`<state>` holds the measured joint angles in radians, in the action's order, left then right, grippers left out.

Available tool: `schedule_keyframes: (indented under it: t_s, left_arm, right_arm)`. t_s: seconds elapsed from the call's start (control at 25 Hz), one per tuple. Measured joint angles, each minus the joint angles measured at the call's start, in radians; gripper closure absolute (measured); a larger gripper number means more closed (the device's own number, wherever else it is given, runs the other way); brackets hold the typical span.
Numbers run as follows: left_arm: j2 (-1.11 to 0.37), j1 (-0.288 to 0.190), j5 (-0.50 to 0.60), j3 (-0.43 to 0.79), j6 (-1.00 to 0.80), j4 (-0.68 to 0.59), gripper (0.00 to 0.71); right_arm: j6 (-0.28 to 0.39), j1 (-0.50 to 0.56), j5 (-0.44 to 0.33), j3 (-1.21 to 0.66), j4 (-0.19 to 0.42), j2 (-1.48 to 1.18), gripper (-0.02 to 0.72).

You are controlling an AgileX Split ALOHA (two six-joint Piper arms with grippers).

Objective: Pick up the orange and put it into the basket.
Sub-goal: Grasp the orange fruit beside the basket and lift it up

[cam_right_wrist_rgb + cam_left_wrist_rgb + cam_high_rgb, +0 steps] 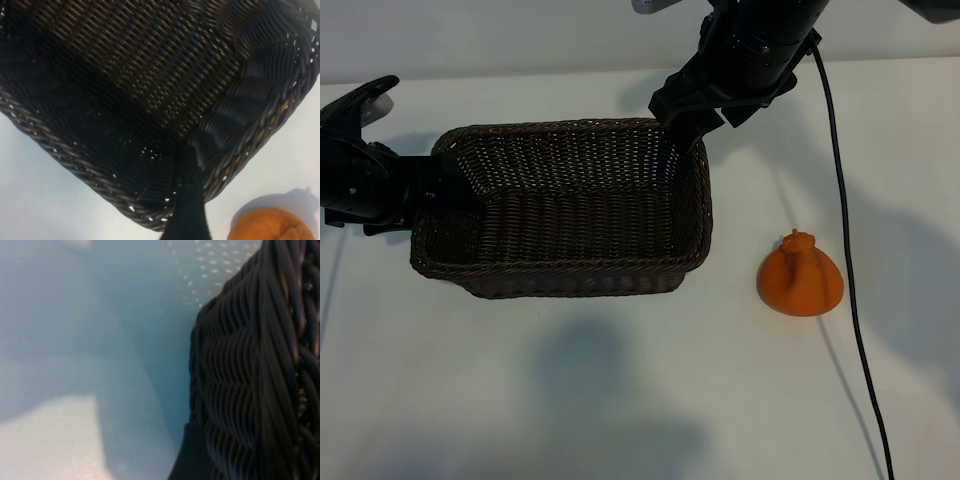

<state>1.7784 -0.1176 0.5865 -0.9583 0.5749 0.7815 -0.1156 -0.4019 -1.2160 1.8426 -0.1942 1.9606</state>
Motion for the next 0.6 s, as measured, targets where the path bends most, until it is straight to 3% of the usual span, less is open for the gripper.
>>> schedule_keyframes:
  t_s: [0.36, 0.6]
  left_arm:
    - [-0.073, 0.000, 0.063, -0.036, -0.031, -0.013, 0.105]
    - [-0.164, 0.000, 0.080, -0.036, -0.117, -0.126, 0.114]
  right_arm:
    - [0.000, 0.000, 0.000, 0.000, 0.000, 0.000, 0.108]
    - [0.000, 0.000, 0.000, 0.000, 0.000, 0.000, 0.108]
